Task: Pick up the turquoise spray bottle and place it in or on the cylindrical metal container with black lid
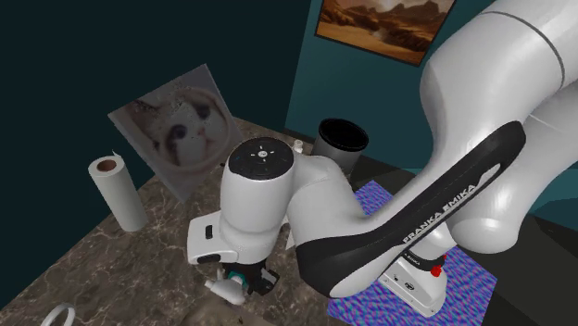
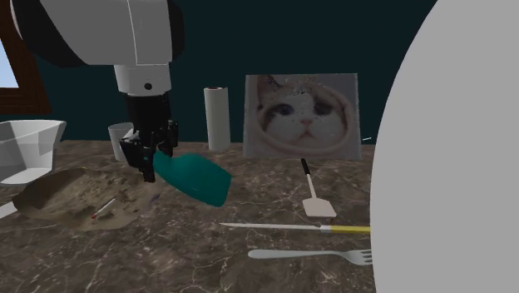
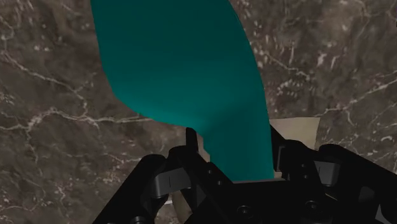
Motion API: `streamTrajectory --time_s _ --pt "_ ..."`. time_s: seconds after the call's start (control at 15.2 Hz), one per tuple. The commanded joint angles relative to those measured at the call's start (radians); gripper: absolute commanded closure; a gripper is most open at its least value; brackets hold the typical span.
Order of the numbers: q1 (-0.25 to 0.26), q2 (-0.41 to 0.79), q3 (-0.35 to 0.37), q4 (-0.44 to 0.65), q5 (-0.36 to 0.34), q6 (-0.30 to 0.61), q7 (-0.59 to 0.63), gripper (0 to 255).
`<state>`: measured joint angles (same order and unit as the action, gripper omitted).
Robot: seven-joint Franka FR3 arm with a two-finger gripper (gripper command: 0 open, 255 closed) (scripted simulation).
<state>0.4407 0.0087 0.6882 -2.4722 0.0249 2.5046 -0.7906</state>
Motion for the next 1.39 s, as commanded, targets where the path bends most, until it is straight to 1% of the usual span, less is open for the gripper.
streamTrajectory --time_s 0.0,0.26,0.59,1.32 --pt "-0.001 -0.029 0.001 0.006 0.030 -0.030 -0.023 255" --pt "0.003 -0.084 -0.004 0.022 0.078 -0.090 -0.057 255" --pt "0.010 -0.144 -0.015 0.047 0.122 -0.166 -0.089 255" --pt "0.022 -0.246 -0.048 0.122 0.173 -0.331 -0.130 255"
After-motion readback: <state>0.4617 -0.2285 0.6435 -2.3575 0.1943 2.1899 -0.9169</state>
